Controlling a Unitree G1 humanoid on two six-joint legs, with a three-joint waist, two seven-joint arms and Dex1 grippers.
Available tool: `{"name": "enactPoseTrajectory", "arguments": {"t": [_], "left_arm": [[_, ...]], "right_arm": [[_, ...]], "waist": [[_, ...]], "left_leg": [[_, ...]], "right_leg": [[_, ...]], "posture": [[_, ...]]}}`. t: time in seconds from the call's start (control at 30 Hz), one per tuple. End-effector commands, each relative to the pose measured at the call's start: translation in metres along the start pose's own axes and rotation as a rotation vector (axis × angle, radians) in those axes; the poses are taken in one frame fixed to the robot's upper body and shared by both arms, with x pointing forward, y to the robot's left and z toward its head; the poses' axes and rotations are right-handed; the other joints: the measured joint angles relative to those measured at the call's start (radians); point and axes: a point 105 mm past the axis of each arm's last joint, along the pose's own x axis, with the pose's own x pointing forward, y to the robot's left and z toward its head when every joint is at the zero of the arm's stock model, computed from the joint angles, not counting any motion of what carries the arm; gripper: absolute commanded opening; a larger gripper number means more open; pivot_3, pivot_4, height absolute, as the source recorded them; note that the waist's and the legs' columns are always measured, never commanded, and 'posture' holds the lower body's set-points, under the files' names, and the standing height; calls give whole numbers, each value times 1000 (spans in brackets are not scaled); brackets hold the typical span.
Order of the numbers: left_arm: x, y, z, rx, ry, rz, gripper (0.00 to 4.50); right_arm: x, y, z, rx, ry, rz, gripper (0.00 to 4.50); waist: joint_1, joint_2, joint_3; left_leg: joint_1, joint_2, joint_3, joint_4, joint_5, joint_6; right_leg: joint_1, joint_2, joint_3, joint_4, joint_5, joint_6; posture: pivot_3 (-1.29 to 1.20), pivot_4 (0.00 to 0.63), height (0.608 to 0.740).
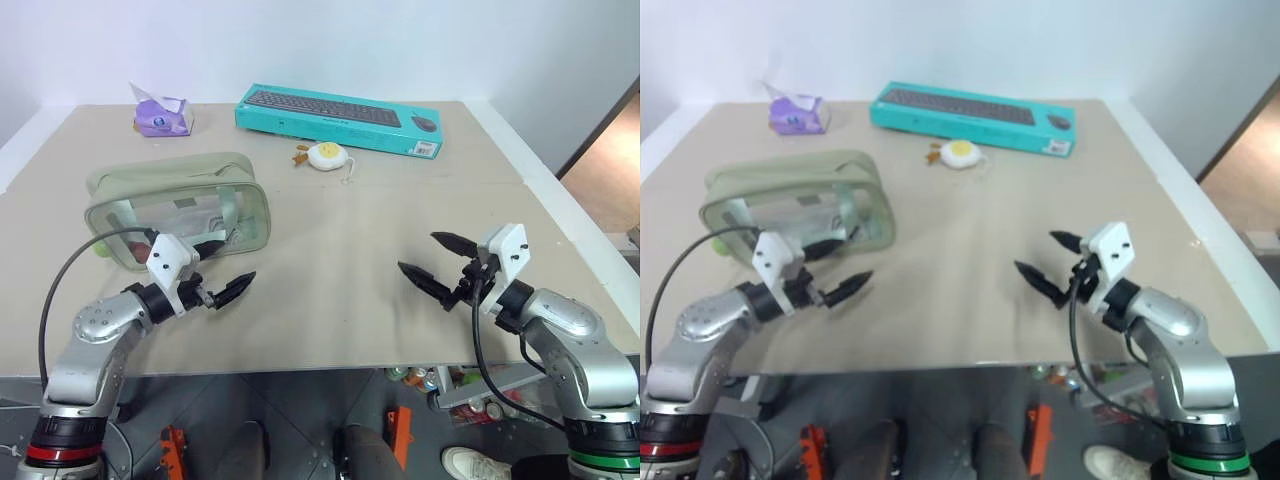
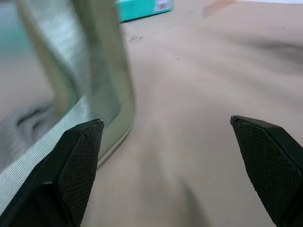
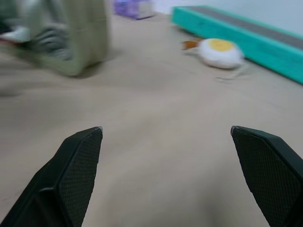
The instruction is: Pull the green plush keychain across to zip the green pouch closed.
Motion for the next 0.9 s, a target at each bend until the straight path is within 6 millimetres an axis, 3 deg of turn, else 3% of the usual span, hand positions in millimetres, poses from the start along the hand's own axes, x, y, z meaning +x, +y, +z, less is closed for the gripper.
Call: {"name": "enactPoseTrajectory", "arguments": {"t": [0.03,0.23,0.33,0.43,0.53,0.7,0.87,0.9], "left_arm": [[-3,18,59,90,-77,-59,4445],[0,37,109,190,-72,-164,4445],[-5,59,118,212,-26,-146,4445],[-15,87,104,254,106,-140,4445],[-18,102,102,241,150,-147,4445],[-14,112,89,249,254,-205,4445],[-8,110,68,237,355,-281,4445],[-7,108,66,223,368,-294,4205]], "right_arm": [[3,16,25,-22,-59,122,4500],[16,33,48,-28,-108,264,4500],[23,31,58,-61,-135,271,4500],[30,22,68,-119,-156,258,4500],[33,18,74,-135,-172,261,4500],[36,13,81,-164,-190,259,4500],[36,12,78,-172,-187,253,4500],[35,12,77,-175,-185,249,4500]], "waist": [[1,0,0],[-5,0,0],[-4,-1,0],[-5,0,0],[-4,0,1],[-2,-1,1],[-3,-1,1],[-3,-1,1]], "left_leg": [[0,0,0,0,0,0],[2,2,5,1,-1,-1],[1,3,5,1,-1,-1],[0,4,5,1,-1,-1],[1,5,5,-1,-2,-1],[-3,4,5,0,-2,-1],[-3,5,6,-1,-2,-1],[-3,5,6,-1,-2,-1]], "right_leg": [[0,0,0,0,0,0],[0,2,4,0,1,1],[-2,5,5,0,3,4],[-3,6,5,0,3,4],[-3,7,6,0,3,3],[-5,6,6,0,3,3],[-6,6,6,0,3,4],[-6,7,6,0,3,4]], "posture": [[0,150,740],[0,150,740],[0,150,740],[0,150,740],[0,150,740],[0,150,740],[0,150,740],[0,150,740]]}}
